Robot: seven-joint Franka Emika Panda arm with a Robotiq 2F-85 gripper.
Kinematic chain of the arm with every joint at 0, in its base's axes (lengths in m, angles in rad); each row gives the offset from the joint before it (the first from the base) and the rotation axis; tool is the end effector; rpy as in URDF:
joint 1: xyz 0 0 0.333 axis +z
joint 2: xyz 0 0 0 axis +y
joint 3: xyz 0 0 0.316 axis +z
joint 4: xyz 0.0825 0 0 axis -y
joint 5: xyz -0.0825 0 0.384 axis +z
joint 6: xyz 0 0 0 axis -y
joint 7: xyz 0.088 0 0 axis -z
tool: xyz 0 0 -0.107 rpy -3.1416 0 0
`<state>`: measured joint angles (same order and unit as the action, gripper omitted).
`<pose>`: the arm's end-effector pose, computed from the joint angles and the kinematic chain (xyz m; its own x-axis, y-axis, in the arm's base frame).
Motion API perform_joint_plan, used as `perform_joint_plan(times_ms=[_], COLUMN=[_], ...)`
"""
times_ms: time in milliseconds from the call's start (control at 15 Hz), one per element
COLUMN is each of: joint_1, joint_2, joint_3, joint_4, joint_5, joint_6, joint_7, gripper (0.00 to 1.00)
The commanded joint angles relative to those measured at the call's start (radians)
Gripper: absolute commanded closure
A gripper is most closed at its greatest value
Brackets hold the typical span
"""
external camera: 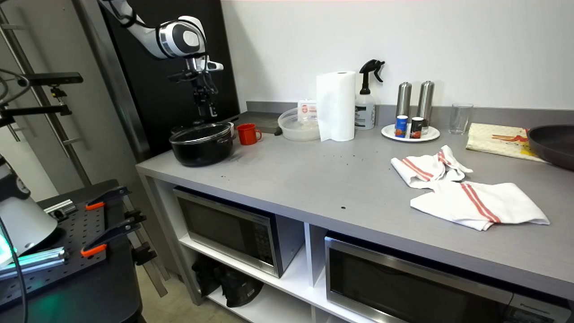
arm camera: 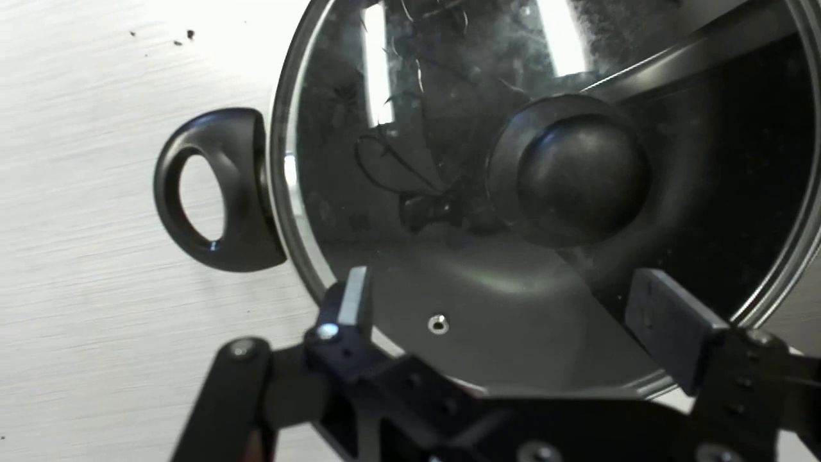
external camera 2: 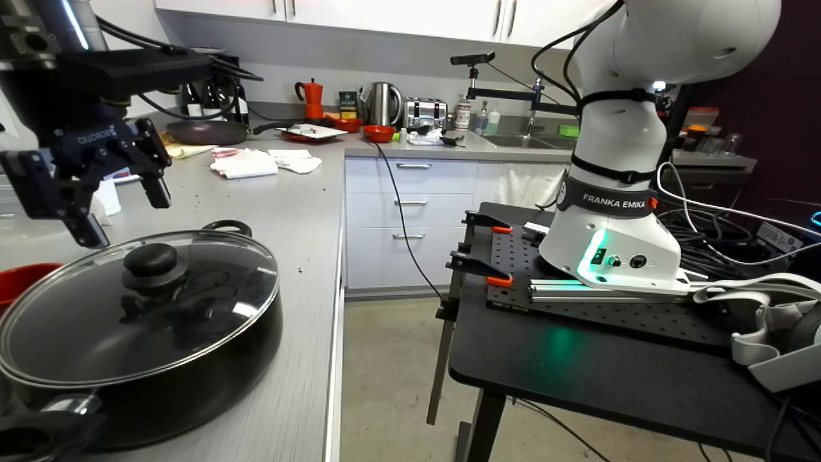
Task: Place the glass lid on the black pot.
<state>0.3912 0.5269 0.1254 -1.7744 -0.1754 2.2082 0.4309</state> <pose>0.5707 0.3103 0.2575 0.9825 0.1784 -0.0530 0.1830 -0.9781 0.0994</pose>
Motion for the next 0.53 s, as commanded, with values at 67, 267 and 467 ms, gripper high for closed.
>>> perform_joint_plan(times_ms=[67,267,467], joint_1=[-0.02,-0.036,-0.05], joint_2=[-0.021,-0.017,-0.013], joint_3=[-0.023,-0.039,-0.059], joint_4=[-0.003,-0.001,0.002], joint_5=[0.006,-0.001,-0.011], joint_6=[-0.025,-0.034,-0.046], joint_7=[-0.009,-0.01,-0.007], gripper=[0.0,0.0,0.0])
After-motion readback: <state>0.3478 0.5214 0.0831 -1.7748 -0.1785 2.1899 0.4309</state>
